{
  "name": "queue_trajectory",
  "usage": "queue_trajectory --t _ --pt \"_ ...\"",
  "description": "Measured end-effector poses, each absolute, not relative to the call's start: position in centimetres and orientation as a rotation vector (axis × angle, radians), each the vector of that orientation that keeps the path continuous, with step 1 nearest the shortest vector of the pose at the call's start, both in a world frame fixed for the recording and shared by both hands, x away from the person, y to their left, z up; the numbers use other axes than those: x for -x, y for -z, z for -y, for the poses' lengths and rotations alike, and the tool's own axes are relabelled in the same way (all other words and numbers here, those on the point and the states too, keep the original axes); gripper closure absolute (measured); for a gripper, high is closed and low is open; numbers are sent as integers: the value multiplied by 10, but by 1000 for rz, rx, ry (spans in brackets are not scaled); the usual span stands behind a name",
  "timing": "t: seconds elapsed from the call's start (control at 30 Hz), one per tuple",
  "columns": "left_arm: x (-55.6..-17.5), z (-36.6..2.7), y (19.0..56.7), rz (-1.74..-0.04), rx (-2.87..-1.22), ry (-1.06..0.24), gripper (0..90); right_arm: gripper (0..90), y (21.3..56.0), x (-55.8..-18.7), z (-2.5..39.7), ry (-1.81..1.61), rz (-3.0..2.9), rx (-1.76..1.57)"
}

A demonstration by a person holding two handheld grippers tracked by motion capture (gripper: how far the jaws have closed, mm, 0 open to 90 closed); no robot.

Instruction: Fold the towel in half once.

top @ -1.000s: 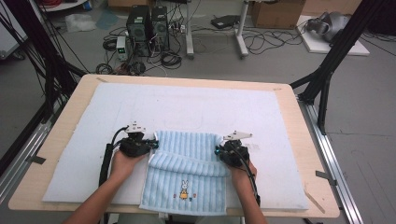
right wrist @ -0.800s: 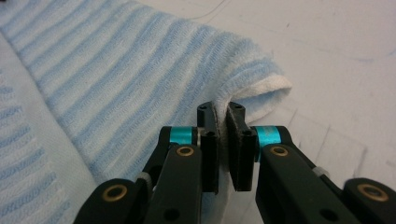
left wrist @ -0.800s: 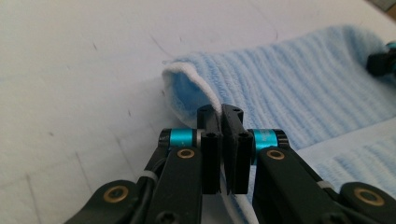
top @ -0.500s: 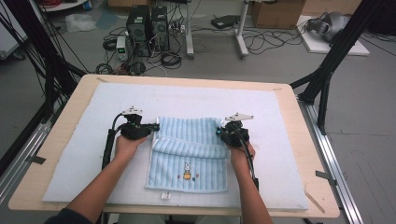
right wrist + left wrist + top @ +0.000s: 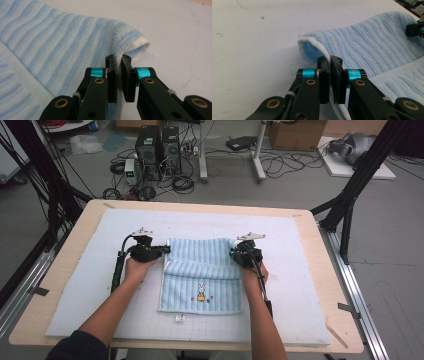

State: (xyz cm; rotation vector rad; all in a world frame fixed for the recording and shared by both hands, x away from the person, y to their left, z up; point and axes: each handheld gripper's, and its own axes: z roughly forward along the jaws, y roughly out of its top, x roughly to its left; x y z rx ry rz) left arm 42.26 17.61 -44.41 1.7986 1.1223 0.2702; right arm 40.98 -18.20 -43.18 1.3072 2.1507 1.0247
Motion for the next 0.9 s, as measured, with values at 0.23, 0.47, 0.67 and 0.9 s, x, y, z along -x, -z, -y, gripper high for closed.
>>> queue_trajectory --t 0.23,0.47,0.67,0.9 --pt "-413 -187 435 -1133 -1768 -310 508 544 427 -405 187 -1099 -2142 -1320" --pt "-400 -190 432 -1064 -1799 -282 503 499 419 -391 198 -1162 -2191 -1280" --pt "-392 -172 430 -953 -1857 -233 500 521 417 -379 205 -1223 -2280 -1231" --pt "-394 -157 441 -966 -1927 -212 487 522 423 -365 213 -1249 -2321 -1222"
